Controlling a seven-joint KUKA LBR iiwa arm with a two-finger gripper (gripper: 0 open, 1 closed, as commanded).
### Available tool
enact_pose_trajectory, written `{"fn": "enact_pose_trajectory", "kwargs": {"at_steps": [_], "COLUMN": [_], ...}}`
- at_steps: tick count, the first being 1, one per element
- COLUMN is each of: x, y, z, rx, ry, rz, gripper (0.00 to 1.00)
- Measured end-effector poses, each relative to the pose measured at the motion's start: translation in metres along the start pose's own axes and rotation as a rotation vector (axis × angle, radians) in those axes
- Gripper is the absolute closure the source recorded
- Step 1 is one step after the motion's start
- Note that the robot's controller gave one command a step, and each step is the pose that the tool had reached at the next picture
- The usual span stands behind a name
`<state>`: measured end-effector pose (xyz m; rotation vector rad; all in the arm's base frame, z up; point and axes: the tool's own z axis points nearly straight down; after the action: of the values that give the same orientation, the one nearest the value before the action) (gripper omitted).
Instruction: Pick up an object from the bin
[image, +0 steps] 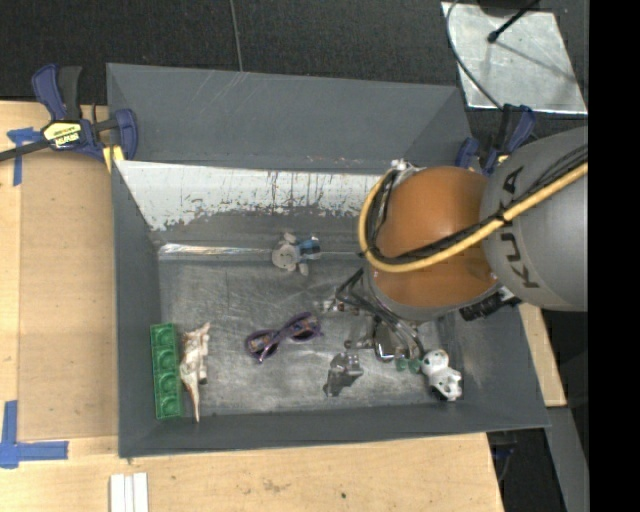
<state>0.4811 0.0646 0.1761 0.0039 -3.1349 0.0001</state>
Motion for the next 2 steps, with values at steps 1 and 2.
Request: {"fn": "enact_pose_trajectory", "kwargs": {"at_steps": [1,2], "x": [-0.002,-0.021], "y": [0.0,-0.011], "z": [-0.004,0.025], "rx": [-0.001,-0.001], "ry": [-0.009,-0.017], "rz": [0.003,-0.116], "gripper": [0.0,0.0]}}
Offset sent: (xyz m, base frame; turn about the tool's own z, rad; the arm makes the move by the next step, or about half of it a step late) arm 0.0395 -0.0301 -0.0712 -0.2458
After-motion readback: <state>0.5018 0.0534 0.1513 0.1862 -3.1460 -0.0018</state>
